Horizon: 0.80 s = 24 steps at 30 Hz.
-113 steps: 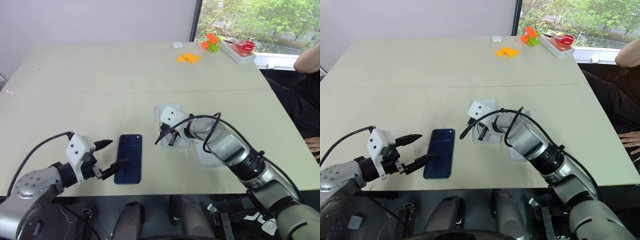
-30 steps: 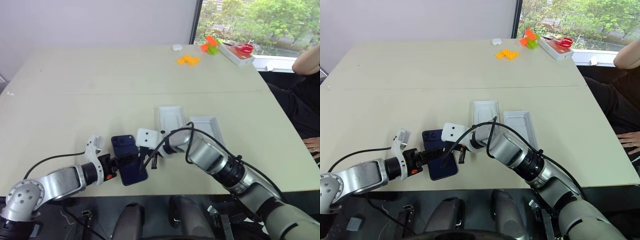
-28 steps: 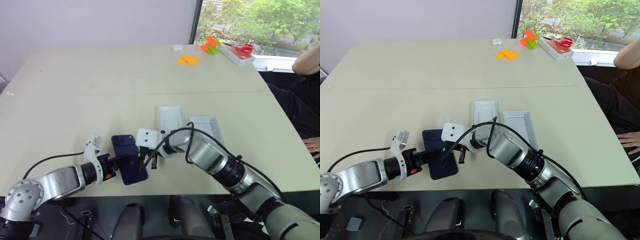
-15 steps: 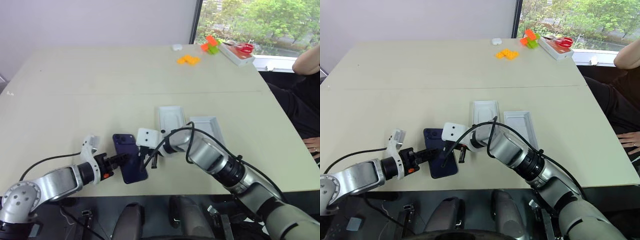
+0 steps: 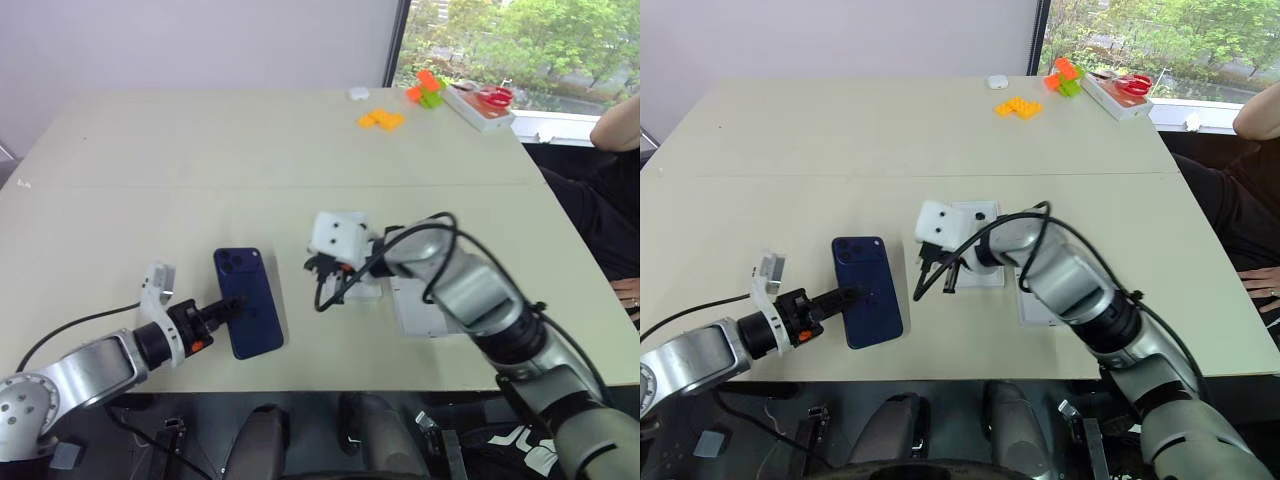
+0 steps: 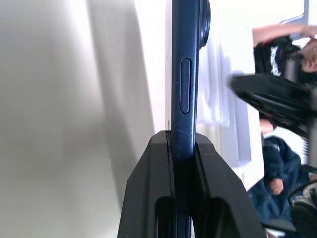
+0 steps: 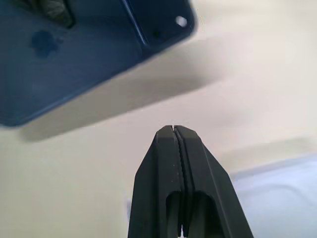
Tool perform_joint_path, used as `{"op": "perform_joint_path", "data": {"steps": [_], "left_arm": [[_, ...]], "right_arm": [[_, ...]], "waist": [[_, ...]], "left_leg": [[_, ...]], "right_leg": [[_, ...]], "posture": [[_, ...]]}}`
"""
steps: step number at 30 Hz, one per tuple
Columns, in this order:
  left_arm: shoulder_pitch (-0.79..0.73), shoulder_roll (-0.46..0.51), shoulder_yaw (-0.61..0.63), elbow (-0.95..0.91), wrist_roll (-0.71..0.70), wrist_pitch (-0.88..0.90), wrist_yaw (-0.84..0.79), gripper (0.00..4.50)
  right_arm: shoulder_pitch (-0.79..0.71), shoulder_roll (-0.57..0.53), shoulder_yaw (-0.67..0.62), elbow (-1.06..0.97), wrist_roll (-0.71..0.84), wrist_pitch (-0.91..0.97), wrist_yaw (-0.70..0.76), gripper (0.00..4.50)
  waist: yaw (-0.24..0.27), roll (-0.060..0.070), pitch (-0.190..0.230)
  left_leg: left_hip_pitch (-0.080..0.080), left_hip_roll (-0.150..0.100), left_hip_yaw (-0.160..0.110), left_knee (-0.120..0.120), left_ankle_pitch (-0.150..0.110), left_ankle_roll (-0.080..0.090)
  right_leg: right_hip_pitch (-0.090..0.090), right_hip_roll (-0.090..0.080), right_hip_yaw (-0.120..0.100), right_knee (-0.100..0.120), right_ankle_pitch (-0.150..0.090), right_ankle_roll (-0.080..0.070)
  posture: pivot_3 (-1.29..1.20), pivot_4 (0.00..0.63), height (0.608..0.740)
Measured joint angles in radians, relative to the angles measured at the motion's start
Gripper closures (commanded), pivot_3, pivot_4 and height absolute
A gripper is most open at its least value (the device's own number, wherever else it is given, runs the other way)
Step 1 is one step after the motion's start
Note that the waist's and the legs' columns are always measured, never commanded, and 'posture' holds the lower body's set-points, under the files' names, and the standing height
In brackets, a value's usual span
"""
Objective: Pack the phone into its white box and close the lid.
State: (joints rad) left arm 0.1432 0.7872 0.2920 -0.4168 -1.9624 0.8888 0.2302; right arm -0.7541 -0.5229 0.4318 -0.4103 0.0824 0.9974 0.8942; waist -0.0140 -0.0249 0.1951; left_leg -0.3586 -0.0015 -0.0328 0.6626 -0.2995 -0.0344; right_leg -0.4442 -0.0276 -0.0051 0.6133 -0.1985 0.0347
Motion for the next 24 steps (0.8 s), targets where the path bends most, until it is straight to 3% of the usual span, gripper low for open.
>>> {"op": "perform_joint_path", "data": {"steps": [8, 24], "left_arm": [[-0.100, 0.006, -0.050, 0.006, 0.000, 0.000, 0.014, 4.47], [-0.125, 0.017, -0.085, 0.024, 0.000, -0.002, 0.019, 4.47]], "right_arm": [[0.062, -0.083, 0.004, 0.038, -0.014, -0.026, -0.042, 4.50], [0.119, -0.084, 0.112, 0.116, -0.100, -0.095, -0.090, 4.50]], "waist": [[-0.003, 0.000, 0.000], [-0.001, -0.001, 0.001]], "left_leg": [[0.000, 0.000, 0.001, -0.001, 0.000, 0.000], [-0.001, 0.000, 0.001, -0.001, 0.000, 0.001]], "right_leg": [[0.000, 0.000, 0.000, -0.001, 0.000, 0.000], [-0.001, 0.000, 0.000, -0.001, -0.001, 0.001]], "posture": [[0.00, 0.150, 0.740], [0.00, 0.150, 0.740]]}}
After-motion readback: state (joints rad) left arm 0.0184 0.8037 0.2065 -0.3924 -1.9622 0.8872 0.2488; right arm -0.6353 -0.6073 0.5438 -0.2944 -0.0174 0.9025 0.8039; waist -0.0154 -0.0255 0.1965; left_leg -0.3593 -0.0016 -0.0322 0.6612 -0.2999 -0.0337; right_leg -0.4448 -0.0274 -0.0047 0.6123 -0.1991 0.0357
